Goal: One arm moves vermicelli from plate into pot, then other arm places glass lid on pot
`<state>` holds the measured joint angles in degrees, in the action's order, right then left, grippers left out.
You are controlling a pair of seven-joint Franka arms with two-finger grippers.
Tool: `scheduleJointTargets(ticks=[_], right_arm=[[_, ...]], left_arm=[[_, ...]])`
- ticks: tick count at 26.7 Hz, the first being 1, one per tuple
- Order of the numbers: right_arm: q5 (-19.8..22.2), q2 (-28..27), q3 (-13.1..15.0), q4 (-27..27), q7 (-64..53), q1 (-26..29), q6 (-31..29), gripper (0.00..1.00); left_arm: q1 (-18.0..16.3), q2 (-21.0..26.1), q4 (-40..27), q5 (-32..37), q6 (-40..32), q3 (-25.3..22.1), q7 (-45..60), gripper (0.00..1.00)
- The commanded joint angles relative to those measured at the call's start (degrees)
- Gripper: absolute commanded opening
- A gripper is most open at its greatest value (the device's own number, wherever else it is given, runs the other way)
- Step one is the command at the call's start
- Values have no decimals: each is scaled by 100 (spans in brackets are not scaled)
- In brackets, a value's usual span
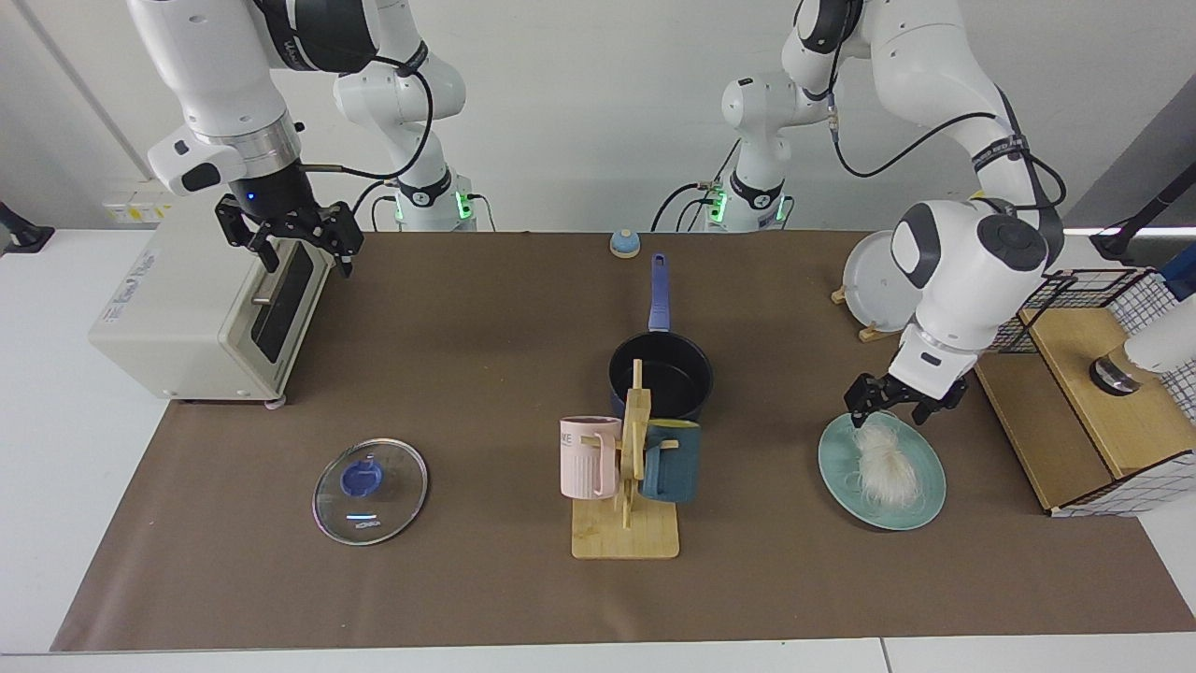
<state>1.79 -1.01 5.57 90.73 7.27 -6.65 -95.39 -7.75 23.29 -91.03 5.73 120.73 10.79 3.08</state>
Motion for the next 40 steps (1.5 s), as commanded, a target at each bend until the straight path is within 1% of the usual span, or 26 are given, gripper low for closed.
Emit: scheduleJointTargets(ticks=[1,6,8,12,15,19,21,25,29,31,32,35,37,38,39,40], right_arm=[[15,-197,-65,-389,-155,-12,302,100],[76,-803,-83,-1240,-155,-12,627,100],[76,-1014,-83,-1513,-155,-12,689,100],[59,-1418,-100,-1865,-164,-3,636,100],[50,-1849,-92,-2304,-164,-73,618,100],[6,-2455,-65,-2674,-146,-73,479,99],[6,-2667,-56,-2762,-146,-65,277,99],[-3,-3097,-56,-2780,-155,-38,-180,99],[-3,-3545,-65,-2850,-164,6,-567,99],[-3,-3704,-74,-2859,-173,15,-734,99],[-12,-3731,-83,-2859,-190,15,-839,99],[-125,-3801,-100,-2772,-208,15,-1104,99],[-310,-3889,-92,-2728,-234,67,-1183,99],[-337,-3907,-92,-2719,-295,93,-1201,99],[-346,-3907,-92,-2684,-365,111,-1253,99],[-346,-3907,-92,-2622,-427,111,-1332,99]], left_arm=[[54,500,226,524,301,2,61,100],[46,659,235,560,600,2,97,100],[54,798,235,543,714,-6,114,100],[55,949,227,639,1092,-15,439,100],[28,975,226,832,1110,-6,439,100],[11,1028,235,833,1119,-33,439,100],[11,1028,235,841,1137,-59,431,100],[-7,1054,235,1087,1154,-77,439,100],[2,1133,235,1088,1163,-77,483,100],[2,1142,244,1061,1163,-77,606,98],[2,1151,253,1026,1172,-68,772,94],[10,1151,244,1044,1330,-59,1212,70],[11,1142,261,1018,1225,-15,1318,42],[37,1125,279,1009,1146,2,1353,23],[46,1099,288,974,1024,2,1449,0],[37,1081,297,912,857,2,1615,0]])
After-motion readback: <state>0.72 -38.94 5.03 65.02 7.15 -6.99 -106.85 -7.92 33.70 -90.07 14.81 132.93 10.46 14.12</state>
